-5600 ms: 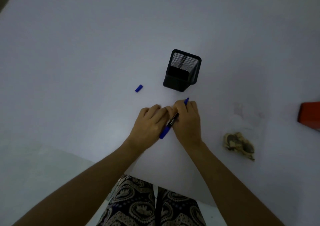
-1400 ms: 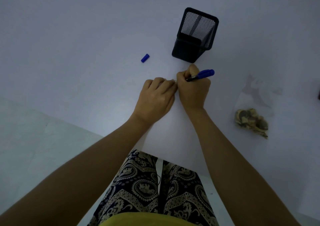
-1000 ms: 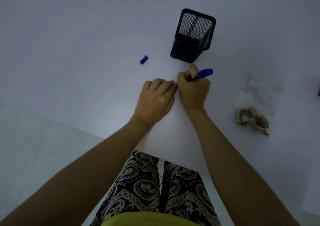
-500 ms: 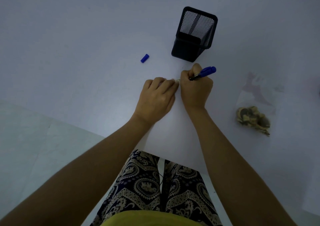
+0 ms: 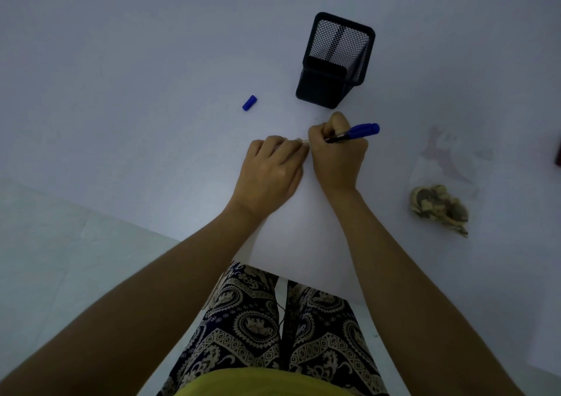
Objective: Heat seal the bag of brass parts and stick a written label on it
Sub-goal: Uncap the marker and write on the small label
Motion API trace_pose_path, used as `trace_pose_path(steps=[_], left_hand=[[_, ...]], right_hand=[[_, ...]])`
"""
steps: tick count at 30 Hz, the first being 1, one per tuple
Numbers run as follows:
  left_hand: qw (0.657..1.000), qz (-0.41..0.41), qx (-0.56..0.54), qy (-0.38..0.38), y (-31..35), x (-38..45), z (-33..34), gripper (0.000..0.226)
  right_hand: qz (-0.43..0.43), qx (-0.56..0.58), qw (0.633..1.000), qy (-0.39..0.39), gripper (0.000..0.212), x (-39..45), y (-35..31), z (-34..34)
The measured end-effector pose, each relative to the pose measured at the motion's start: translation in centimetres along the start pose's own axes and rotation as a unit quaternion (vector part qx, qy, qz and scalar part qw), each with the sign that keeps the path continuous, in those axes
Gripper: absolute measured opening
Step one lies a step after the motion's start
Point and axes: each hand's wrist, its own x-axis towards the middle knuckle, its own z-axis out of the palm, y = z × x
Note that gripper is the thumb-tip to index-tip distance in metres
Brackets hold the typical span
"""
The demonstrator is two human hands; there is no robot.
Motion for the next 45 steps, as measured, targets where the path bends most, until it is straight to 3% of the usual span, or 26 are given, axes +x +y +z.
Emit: trace_pose_path(steps=[13, 18, 27, 32, 40, 45], left_hand=[[1.000, 0.003, 0.001, 0.006, 0.2, 0.1, 0.0, 0.026], [1.000, 0.005, 0.002, 0.013, 0.2, 0.2, 0.0, 0.026], [1.000, 0.007, 0.000, 0.021, 0.2, 0.2, 0.2, 0.025], [1.000, 0.006, -0.006, 0.023, 0.2, 0.0, 0.4, 0.025], [1.000, 0.002, -0.016, 0.009, 0.2, 0.0, -0.1, 0.027], [1.000, 0.001, -0.025, -0.012, 0.0, 0.0, -0.3, 0.028]], right_hand=[[-0.003, -0.006, 1.000, 0.010, 0.028, 0.0, 0.3, -0.3], [0.034, 0.021, 0.999, 0.016, 0.044, 0.1, 0.2, -0.4], [0.032, 0.030, 0.999, 0.024, 0.037, 0.2, 0.8, -0.3], [0.067, 0.067, 0.995, 0.039, 0.045, 0.3, 0.4, -0.5], [0.195, 0.138, 0.969, 0.059, 0.043, 1.6, -0.6, -1.9], [0.177, 0.136, 0.974, 0.035, 0.042, 1.0, -1.7, -2.3]])
